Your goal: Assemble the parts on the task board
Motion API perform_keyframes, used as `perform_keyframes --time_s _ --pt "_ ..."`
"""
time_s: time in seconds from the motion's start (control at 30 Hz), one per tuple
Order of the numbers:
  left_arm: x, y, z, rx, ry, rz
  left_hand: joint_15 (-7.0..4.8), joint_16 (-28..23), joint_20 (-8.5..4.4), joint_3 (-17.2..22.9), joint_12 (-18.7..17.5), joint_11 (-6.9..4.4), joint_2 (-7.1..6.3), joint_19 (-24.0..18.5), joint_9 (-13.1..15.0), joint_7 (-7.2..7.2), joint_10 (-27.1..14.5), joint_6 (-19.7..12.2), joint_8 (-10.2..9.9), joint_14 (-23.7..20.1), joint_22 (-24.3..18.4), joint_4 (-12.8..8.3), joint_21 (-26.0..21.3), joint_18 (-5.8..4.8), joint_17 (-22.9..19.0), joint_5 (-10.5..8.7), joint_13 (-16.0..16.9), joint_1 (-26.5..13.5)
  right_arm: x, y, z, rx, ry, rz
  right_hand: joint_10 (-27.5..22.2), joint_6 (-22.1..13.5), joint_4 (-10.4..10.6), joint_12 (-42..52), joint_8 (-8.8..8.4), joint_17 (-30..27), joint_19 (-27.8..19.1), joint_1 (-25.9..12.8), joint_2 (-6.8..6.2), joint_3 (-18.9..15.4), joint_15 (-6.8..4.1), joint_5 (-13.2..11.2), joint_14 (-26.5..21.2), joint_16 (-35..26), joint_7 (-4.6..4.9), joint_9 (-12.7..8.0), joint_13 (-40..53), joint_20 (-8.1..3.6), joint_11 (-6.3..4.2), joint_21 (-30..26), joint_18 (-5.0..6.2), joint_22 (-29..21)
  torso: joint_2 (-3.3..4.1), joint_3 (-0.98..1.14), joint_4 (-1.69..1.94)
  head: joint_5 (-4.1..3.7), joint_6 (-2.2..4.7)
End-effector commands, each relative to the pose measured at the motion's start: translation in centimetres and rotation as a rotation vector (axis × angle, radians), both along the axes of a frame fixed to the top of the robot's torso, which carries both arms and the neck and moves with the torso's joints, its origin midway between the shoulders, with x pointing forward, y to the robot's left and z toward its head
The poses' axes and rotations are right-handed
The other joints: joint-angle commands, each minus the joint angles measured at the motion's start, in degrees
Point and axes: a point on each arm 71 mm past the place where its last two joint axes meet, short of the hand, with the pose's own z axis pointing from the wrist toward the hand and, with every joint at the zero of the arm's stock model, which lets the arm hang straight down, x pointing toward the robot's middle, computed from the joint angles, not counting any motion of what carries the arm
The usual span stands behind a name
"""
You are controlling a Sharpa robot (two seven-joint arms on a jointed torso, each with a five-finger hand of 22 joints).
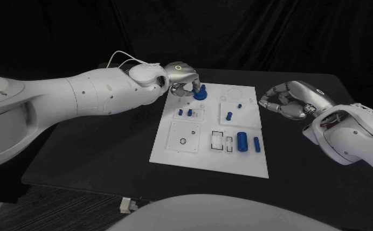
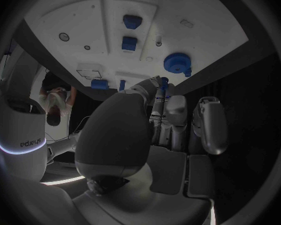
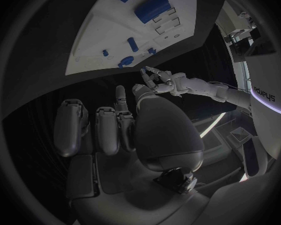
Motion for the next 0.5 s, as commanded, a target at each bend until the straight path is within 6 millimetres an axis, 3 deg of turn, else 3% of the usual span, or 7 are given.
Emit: perform_keyframes --time_s 0.03,0.13,0.33,0.5 --pt "-0.1 -0.1 -0.7 0.018 0.056 -0.011 -0.23 -0.85 -0.04 2.44 -0.28 -0.3 0.45 -0.31 0.66 -0.54 0.51 -0.59 -0.67 -0.23 10.79 -0.86 -1.05 -0.95 -0.44 -1.15 0.28 -0.84 0.0 -0.1 -0.3 -0.009 0.019 -0.014 2.62 -0.28 0.24 -0.71 0.43 -0.22 -0.08 1.82 0.08 1.0 -0.19 1.06 2.96 -0.67 0.21 -0.5 8.84 -0.12 -0.44 -1.12 1.74 11.08 0.02 0.02 -0.03 0.08 0.0" --pt "0.0 0.0 -1.3 0.028 0.073 -0.005 -0.23 -0.89 -0.04 2.43 -0.3 -0.3 0.44 -0.35 0.65 -0.56 0.51 -0.62 -0.71 -0.27 10.78 -0.86 -1.12 -0.93 -0.5 -1.22 0.3 -0.85 0.1 0.0 -0.3 -0.01 0.02 -0.013 2.62 -0.28 0.24 -0.71 0.43 -0.22 -0.08 1.82 0.08 1.0 -0.19 1.06 2.96 -0.67 0.21 -0.5 8.84 -0.12 -0.44 -1.12 1.74 11.08 0.0 0.06 -0.05 0.11 0.0" --pt "0.1 0.1 -2.3 0.045 0.1 0.005 -0.22 -1.02 -0.04 2.41 -0.29 -0.32 0.45 -0.43 0.62 -0.56 0.58 -0.67 -0.79 -0.37 10.74 -0.84 -1.29 -0.91 -0.67 -1.38 0.36 -0.9 0.1 0.1 -0.4 -0.012 0.024 -0.012 2.58 -0.28 0.24 -0.75 0.42 -0.3 -0.13 1.86 0.12 1.04 -0.19 1.09 2.94 -0.71 0.21 -0.51 8.78 -0.11 -0.43 -1.28 1.77 11.03 0.13 -0.11 0.02 0.13 0.0" --pt "-0.1 0.1 -3.0 0.052 0.119 0.009 -0.22 -1.14 -0.03 2.37 -0.33 -0.32 0.45 -0.49 0.59 -0.56 0.56 -0.74 -0.87 -0.49 10.71 -0.8 -1.41 -0.89 -0.85 -1.56 0.4 -0.99 0.1 0.0 -0.4 -0.014 0.026 -0.013 2.58 -0.28 0.24 -0.75 0.42 -0.3 -0.13 1.86 0.12 1.04 -0.19 1.09 2.94 -0.71 0.21 -0.51 8.78 -0.11 -0.43 -1.28 1.77 11.03 0.16 -0.12 0.0 0.13 0.0"
